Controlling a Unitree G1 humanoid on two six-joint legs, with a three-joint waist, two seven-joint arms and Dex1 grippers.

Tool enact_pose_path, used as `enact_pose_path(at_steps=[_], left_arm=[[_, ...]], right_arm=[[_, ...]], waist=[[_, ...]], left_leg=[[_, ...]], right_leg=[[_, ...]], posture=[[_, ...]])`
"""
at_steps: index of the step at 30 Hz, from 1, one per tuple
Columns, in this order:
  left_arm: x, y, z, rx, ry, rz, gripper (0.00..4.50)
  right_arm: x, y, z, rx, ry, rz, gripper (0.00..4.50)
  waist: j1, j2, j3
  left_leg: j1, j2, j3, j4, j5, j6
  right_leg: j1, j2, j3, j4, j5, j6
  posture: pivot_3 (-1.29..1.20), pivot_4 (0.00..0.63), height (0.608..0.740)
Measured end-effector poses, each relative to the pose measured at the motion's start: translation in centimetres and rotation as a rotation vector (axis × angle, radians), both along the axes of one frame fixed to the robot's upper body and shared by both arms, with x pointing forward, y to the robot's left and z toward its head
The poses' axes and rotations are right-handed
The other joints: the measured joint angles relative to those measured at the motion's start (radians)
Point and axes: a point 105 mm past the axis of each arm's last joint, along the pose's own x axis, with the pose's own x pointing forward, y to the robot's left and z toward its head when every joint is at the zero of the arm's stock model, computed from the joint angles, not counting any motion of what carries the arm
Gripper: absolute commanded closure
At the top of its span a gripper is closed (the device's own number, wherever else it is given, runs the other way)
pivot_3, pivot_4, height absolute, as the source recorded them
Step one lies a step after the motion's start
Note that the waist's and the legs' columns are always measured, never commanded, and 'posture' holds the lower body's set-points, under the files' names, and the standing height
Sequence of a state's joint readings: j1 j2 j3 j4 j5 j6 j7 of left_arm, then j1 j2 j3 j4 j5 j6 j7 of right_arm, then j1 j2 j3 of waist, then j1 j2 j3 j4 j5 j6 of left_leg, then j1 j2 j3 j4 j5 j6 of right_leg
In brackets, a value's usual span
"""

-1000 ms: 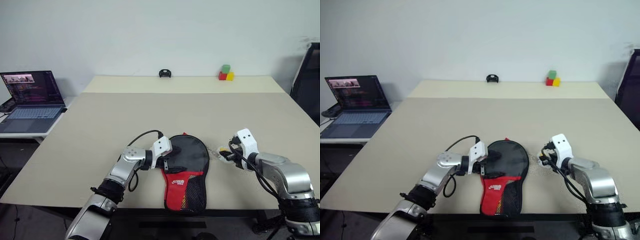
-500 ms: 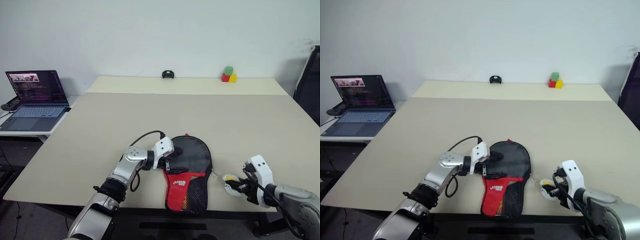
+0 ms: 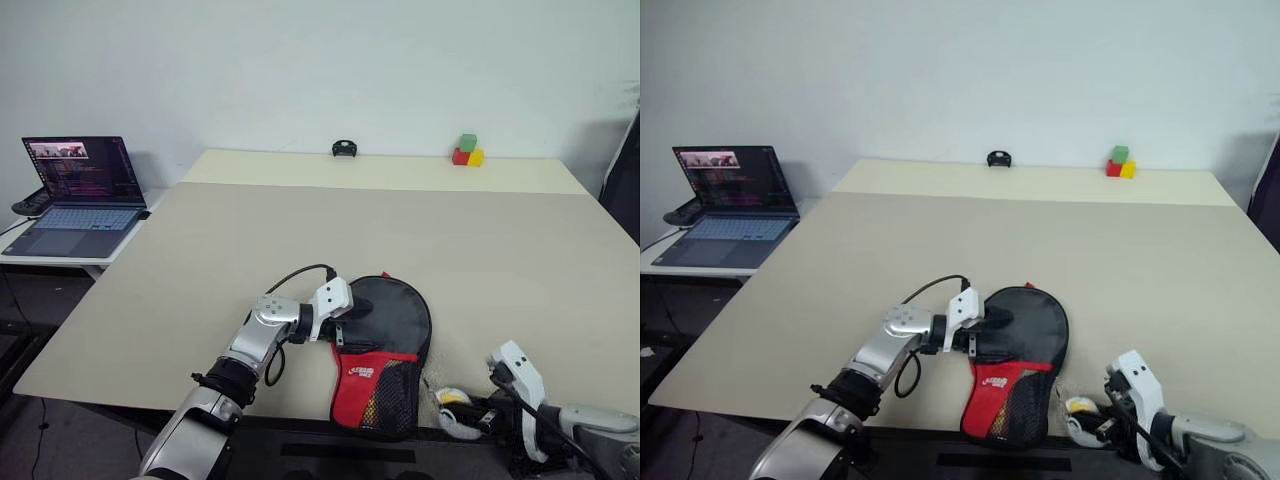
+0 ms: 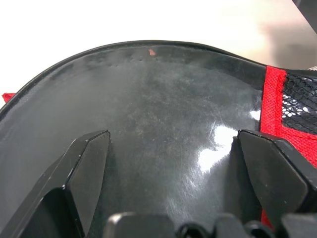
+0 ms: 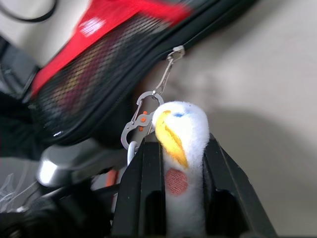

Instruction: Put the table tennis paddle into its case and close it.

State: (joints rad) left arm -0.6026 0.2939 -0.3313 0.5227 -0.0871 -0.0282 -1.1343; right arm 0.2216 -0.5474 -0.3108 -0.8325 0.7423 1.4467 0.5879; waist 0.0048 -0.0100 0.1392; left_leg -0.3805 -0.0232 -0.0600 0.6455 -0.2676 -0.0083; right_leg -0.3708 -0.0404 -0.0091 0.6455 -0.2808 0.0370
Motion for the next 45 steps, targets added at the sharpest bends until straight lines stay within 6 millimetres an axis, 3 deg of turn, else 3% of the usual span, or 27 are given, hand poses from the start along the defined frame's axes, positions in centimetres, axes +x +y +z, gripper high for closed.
enact_pose_path(at_steps=[6,15,23,31,41,45], left_arm=[[0.2,-0.1,0.0,0.008,0.001,-0.003,0.0],[0.3,-0.5,-0.1,0.017,0.012,-0.017,0.0],[0.2,-1.0,-0.1,0.016,0.013,-0.027,0.0],[0.2,-1.4,-0.1,0.013,0.011,-0.033,0.0],[0.3,-2.2,-0.1,0.009,0.009,-0.045,0.0],[0.3,-2.6,-0.2,0.005,0.006,-0.05,0.0]], right_arm=[[-2.8,1.1,-0.9,0.051,0.095,0.047,4.06],[-5.0,3.3,-0.9,0.112,0.119,0.114,4.06],[-5.7,4.6,-1.5,0.136,0.128,0.126,4.06],[-5.0,4.7,-2.0,0.131,0.12,0.102,4.06],[-4.5,3.6,-1.6,0.097,0.077,0.098,0.71],[-4.8,3.4,-1.1,0.102,0.055,0.139,0.71]], waist=[[0.0,-0.001,-0.002],[0.006,-0.002,-0.005],[0.018,-0.003,-0.005],[0.02,-0.004,-0.005],[0.025,-0.005,-0.005],[0.026,-0.006,-0.004]], left_leg=[[0.001,0.0,0.0,0.0,0.0,0.0],[0.001,0.0,-0.002,0.001,0.0,0.0],[0.001,-0.001,-0.003,0.001,0.0,0.0],[0.001,-0.001,-0.004,0.001,0.0,0.0],[0.001,-0.006,-0.007,0.002,0.0,0.0],[0.001,-0.01,-0.01,0.002,0.0,0.0]], right_leg=[[0.001,0.0,0.0,0.0,-0.003,0.005],[0.002,0.0,-0.001,0.0,-0.003,0.005],[0.002,-0.001,-0.001,-0.001,-0.003,0.005],[0.003,-0.001,-0.001,-0.001,-0.003,0.005],[0.006,-0.007,-0.005,-0.002,-0.004,0.007],[0.009,-0.012,-0.007,-0.002,-0.006,0.01]], posture=[[0.0,0.15,0.74],[0.0,0.15,0.74],[0.0,0.15,0.74],[0.0,0.15,0.74],[0.0,0.15,0.74],[0.0,0.15,0.74]])
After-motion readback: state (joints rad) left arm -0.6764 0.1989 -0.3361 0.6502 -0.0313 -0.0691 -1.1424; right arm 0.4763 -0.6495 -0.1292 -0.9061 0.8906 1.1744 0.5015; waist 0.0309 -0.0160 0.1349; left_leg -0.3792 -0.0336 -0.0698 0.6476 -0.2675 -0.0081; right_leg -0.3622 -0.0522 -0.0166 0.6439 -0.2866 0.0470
